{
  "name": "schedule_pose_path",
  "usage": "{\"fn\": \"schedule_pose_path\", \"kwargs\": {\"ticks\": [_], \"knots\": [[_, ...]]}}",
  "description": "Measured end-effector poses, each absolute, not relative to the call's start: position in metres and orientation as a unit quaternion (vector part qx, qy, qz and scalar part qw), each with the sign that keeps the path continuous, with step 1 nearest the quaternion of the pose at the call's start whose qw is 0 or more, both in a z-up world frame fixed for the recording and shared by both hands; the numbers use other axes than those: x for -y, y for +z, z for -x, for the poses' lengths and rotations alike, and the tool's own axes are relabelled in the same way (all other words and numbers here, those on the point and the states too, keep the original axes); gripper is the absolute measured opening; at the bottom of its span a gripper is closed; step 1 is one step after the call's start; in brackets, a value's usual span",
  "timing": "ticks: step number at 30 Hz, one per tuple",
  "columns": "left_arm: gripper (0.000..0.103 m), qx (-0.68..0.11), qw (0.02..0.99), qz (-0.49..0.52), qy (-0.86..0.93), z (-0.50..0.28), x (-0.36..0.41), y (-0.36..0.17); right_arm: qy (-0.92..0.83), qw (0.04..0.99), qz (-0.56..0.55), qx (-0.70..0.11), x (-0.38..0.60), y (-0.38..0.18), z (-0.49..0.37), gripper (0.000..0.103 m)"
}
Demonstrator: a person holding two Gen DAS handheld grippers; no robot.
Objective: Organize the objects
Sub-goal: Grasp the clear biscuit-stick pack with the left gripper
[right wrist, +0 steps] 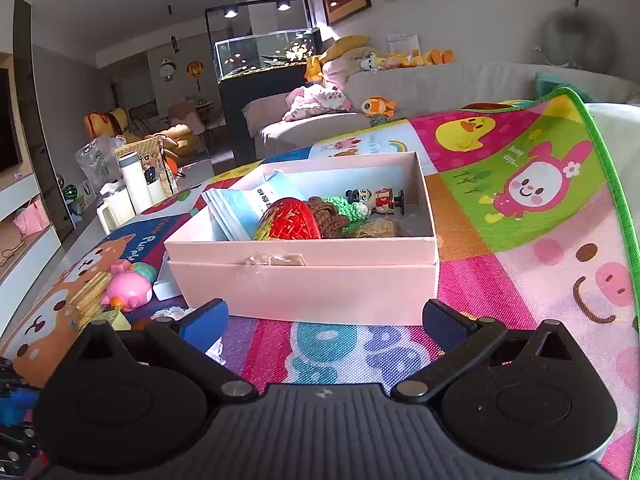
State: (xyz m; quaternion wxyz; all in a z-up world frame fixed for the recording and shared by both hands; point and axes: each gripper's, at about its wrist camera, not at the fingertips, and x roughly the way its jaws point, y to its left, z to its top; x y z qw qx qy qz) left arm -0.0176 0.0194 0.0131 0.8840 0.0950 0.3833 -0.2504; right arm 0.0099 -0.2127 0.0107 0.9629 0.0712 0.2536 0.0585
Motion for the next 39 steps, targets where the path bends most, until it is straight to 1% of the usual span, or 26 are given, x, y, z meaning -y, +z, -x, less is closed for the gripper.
{"fn": "schedule_pose_path", "kwargs": {"ticks": [2,3,4,5,6,8,13,17,21,24,28,29,30,31,32,33,36,37,39], "knots": [[0.059,-0.379,0.885,-0.095,-0.253,0.018,-0.014,0.012,0.059,0.963,-0.071,-0.254,0.213,0.011,-0.010,0.103],[0.068,-0.377,0.884,-0.097,-0.258,0.018,-0.011,0.010,0.059,0.963,-0.071,-0.254,0.213,0.011,-0.010,0.103],[0.082,-0.377,0.883,-0.099,-0.264,0.017,-0.008,0.010,0.060,0.963,-0.072,-0.254,0.213,0.011,-0.010,0.103],[0.090,-0.379,0.879,-0.100,-0.273,0.016,-0.004,0.008,0.060,0.963,-0.072,-0.254,0.213,0.011,-0.010,0.103],[0.102,-0.383,0.872,-0.103,-0.285,0.015,0.002,0.006,0.059,0.963,-0.072,-0.254,0.213,0.011,-0.010,0.103],[0.103,-0.379,0.873,-0.125,-0.281,0.016,0.012,0.004,0.060,0.963,-0.072,-0.253,0.213,0.011,-0.009,0.103],[0.103,-0.384,0.874,-0.089,-0.284,0.008,0.005,0.008,0.061,0.963,-0.077,-0.250,0.214,0.012,-0.009,0.103],[0.103,-0.338,0.902,-0.074,-0.259,0.012,-0.015,0.029,0.062,0.963,-0.079,-0.248,0.215,0.012,-0.009,0.103],[0.103,-0.304,0.940,0.016,-0.153,-0.013,-0.056,0.048,0.062,0.964,-0.080,-0.247,0.215,0.011,-0.010,0.103],[0.103,-0.309,0.949,0.027,-0.062,-0.049,-0.076,0.041,0.062,0.963,-0.080,-0.249,0.214,0.011,-0.010,0.103],[0.103,-0.360,0.931,0.047,-0.033,-0.091,-0.088,0.016,0.063,0.962,-0.071,-0.257,0.212,0.011,-0.012,0.103],[0.102,-0.365,0.929,0.056,-0.038,-0.095,-0.090,0.011,0.064,0.961,-0.063,-0.262,0.210,0.012,-0.011,0.102],[0.099,-0.368,0.927,0.063,-0.040,-0.098,-0.092,0.008,0.073,0.959,-0.055,-0.270,0.207,0.015,-0.010,0.101],[0.084,-0.361,0.930,0.057,-0.036,-0.097,-0.093,0.008,0.087,0.957,-0.045,-0.274,0.203,0.019,-0.006,0.097],[0.066,-0.356,0.933,0.048,-0.029,-0.097,-0.093,0.008,0.101,0.957,-0.030,-0.271,0.196,0.025,-0.001,0.097],[0.042,-0.352,0.935,0.039,-0.020,-0.095,-0.094,0.010,0.117,0.958,-0.011,-0.260,0.189,0.033,0.006,0.097],[0.042,-0.354,0.931,0.078,-0.026,-0.095,-0.106,0.009,0.176,0.956,0.041,-0.230,0.155,0.057,0.022,0.097],[0.037,-0.353,0.930,0.095,-0.031,-0.093,-0.110,0.010,0.196,0.952,0.054,-0.229,0.140,0.061,0.024,0.097],[0.037,-0.357,0.925,0.127,-0.037,-0.089,-0.118,0.012,0.229,0.940,0.077,-0.240,0.109,0.060,0.021,0.097]]}}
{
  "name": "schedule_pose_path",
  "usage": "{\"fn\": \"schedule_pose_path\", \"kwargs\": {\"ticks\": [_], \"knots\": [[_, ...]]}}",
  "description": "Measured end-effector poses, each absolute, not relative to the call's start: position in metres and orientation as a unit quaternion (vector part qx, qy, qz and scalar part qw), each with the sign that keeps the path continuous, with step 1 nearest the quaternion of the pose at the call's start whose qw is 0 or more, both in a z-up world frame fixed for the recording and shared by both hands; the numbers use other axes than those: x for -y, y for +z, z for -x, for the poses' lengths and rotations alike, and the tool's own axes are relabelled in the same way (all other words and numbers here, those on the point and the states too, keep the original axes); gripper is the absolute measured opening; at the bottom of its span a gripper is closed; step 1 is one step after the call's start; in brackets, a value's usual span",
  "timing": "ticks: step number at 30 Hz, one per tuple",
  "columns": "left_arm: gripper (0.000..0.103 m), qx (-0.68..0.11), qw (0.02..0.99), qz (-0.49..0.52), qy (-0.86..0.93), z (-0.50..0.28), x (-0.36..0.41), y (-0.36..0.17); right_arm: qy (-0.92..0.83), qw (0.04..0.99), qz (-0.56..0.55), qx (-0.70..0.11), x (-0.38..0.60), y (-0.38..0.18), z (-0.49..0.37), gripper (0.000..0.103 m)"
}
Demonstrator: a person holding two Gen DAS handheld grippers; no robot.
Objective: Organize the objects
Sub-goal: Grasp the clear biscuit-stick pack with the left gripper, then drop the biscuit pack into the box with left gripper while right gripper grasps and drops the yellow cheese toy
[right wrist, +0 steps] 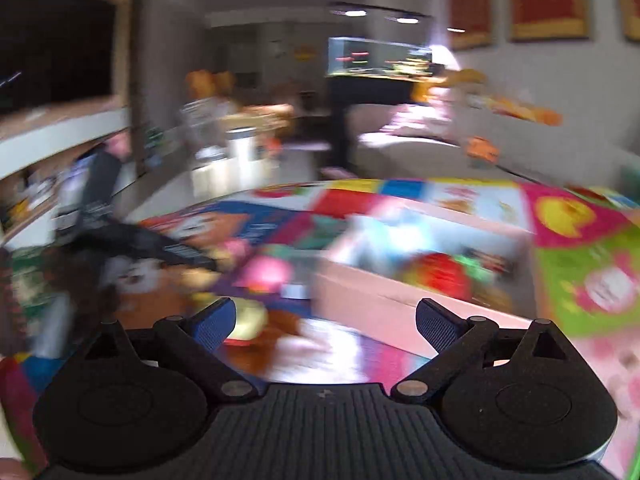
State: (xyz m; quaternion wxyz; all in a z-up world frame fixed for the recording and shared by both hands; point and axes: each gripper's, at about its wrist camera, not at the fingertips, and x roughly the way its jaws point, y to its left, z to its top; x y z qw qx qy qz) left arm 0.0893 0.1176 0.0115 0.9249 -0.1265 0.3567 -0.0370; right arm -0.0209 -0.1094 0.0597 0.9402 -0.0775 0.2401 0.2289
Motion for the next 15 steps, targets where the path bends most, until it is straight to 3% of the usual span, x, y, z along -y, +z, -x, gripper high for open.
{"fn": "schedule_pose_path", "kwargs": {"ticks": [9,11,12,13,15], "knots": [[0.036,-0.334,0.925,0.176,-0.051,-0.048,-0.143,0.030,0.249,0.905,0.121,-0.323,0.030,0.018,-0.037,0.092],[0.036,-0.330,0.925,0.176,-0.059,-0.040,-0.142,0.034,0.253,0.900,0.123,-0.334,0.025,0.014,-0.041,0.082],[0.036,-0.329,0.926,0.175,-0.062,-0.036,-0.140,0.036,0.253,0.897,0.124,-0.342,0.023,0.013,-0.043,0.069],[0.036,-0.328,0.926,0.173,-0.065,-0.034,-0.139,0.037,0.250,0.895,0.123,-0.348,0.024,0.012,-0.043,0.062],[0.036,-0.327,0.928,0.167,-0.071,-0.029,-0.136,0.041,0.247,0.897,0.105,-0.352,0.032,0.016,-0.041,0.061]]}}
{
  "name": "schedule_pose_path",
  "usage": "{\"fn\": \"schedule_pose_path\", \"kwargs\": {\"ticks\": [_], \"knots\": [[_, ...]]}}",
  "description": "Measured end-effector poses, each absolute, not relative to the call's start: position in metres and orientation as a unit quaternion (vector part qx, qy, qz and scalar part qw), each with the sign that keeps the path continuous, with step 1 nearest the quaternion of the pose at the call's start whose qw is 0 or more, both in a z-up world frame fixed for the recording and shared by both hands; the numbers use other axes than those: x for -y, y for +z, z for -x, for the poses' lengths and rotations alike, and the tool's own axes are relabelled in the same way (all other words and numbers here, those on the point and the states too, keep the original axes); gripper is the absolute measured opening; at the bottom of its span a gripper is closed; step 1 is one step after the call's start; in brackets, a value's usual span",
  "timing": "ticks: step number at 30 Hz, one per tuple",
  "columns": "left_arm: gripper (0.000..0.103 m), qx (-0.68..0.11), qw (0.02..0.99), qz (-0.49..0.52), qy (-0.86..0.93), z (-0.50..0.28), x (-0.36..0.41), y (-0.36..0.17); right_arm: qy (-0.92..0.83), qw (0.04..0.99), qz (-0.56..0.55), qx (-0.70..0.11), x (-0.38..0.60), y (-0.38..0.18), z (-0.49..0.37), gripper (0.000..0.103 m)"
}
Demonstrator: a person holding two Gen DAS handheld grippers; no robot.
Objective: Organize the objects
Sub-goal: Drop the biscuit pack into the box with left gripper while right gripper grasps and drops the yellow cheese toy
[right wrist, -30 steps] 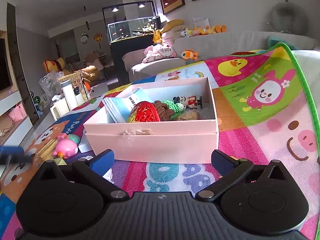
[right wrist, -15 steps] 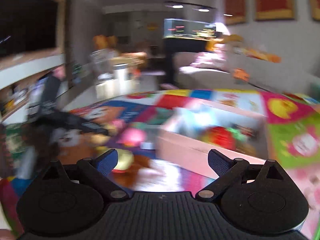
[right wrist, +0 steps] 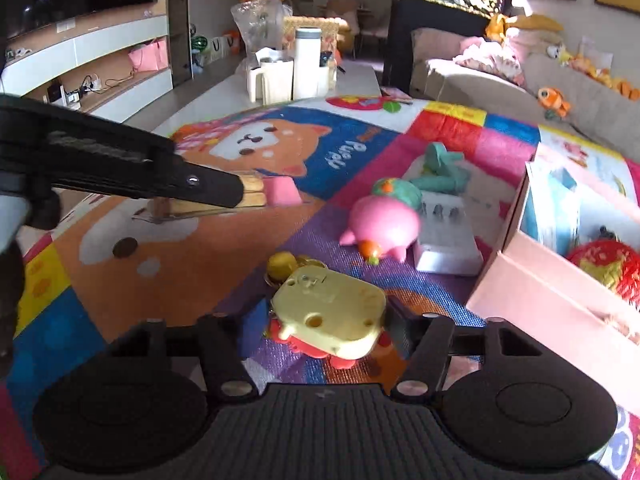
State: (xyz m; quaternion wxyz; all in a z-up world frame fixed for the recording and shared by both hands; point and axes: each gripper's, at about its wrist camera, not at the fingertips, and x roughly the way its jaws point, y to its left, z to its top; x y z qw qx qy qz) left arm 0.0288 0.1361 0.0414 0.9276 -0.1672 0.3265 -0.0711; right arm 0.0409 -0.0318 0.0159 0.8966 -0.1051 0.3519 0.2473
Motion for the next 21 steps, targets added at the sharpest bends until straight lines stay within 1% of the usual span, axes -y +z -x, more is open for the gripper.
{"fn": "schedule_pose_path", "kwargs": {"ticks": [3,6,11,16,19,21], "knots": [[0.036,-0.318,0.930,0.164,-0.082,-0.019,-0.132,0.052,0.238,0.903,0.084,-0.346,0.052,0.030,-0.034,0.060],[0.036,-0.300,0.935,0.154,-0.108,-0.009,-0.123,0.070,0.229,0.914,0.074,-0.327,0.086,0.055,-0.017,0.059],[0.036,-0.267,0.939,0.119,-0.183,-0.008,-0.085,0.108,0.183,0.946,0.075,-0.256,0.155,0.109,0.022,0.059],[0.036,-0.266,0.929,0.092,-0.241,-0.051,-0.021,0.127,0.111,0.977,0.012,-0.181,0.225,0.161,0.034,0.059],[0.036,-0.263,0.923,0.124,-0.252,-0.096,0.020,0.130,0.071,0.987,-0.009,-0.147,0.254,0.179,0.024,0.059],[0.036,-0.245,0.922,0.152,-0.257,-0.126,0.041,0.129,0.055,0.989,-0.012,-0.138,0.265,0.183,0.014,0.059]]}}
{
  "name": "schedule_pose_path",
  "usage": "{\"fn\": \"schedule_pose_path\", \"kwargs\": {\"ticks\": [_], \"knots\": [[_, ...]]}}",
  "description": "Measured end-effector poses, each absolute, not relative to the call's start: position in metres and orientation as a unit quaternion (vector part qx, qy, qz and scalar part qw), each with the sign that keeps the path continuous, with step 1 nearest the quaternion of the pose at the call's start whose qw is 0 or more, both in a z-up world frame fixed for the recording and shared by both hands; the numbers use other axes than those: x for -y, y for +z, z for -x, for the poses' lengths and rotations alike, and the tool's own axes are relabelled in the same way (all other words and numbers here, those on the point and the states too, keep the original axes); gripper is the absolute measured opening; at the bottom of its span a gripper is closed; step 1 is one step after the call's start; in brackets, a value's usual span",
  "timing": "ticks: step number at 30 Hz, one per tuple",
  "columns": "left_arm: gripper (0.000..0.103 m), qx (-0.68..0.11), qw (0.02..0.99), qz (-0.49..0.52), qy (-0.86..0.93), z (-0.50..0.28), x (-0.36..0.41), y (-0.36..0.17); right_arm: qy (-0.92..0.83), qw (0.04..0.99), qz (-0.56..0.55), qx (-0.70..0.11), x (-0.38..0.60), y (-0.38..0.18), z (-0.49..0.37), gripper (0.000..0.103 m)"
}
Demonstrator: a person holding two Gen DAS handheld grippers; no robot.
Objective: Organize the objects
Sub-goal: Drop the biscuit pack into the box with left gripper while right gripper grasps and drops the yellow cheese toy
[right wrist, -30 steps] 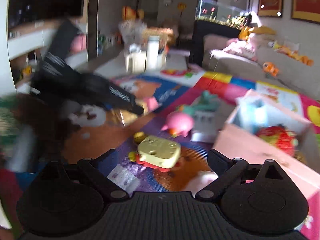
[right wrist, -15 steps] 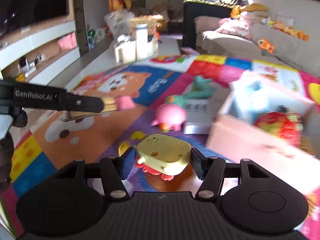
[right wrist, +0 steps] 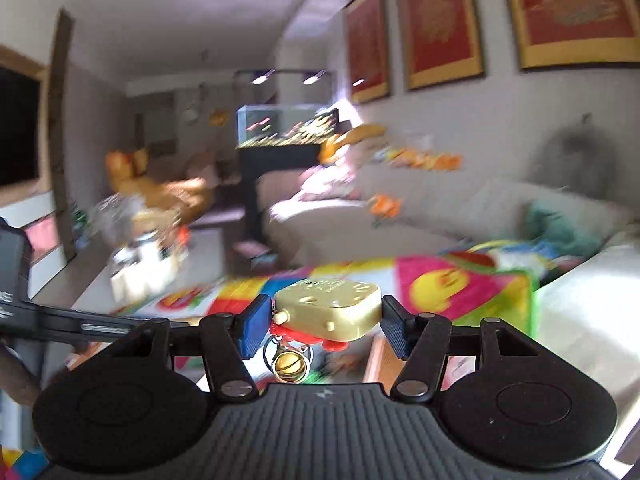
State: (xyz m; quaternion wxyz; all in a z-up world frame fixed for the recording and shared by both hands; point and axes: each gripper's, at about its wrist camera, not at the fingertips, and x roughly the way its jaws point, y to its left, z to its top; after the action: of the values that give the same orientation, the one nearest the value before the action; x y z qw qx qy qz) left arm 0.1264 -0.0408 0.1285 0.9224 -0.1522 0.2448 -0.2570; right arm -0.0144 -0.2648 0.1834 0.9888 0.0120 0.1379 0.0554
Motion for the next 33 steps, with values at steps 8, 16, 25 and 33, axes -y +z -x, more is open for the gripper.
{"fn": "schedule_pose_path", "kwargs": {"ticks": [8,16,25,33], "knots": [[0.036,-0.242,0.937,0.161,-0.195,-0.138,0.025,0.121,0.065,0.984,-0.040,-0.163,0.282,0.171,-0.037,0.060],[0.036,-0.274,0.941,0.144,-0.135,-0.076,-0.050,0.094,0.083,0.971,-0.053,-0.219,0.249,0.133,-0.144,0.067],[0.036,-0.280,0.927,0.144,-0.206,-0.049,-0.078,0.060,0.008,0.945,-0.140,-0.296,0.267,0.139,-0.086,0.071],[0.036,-0.277,0.917,0.163,-0.235,-0.024,-0.086,0.061,-0.032,0.991,-0.067,-0.113,0.229,0.272,0.042,0.078]]}}
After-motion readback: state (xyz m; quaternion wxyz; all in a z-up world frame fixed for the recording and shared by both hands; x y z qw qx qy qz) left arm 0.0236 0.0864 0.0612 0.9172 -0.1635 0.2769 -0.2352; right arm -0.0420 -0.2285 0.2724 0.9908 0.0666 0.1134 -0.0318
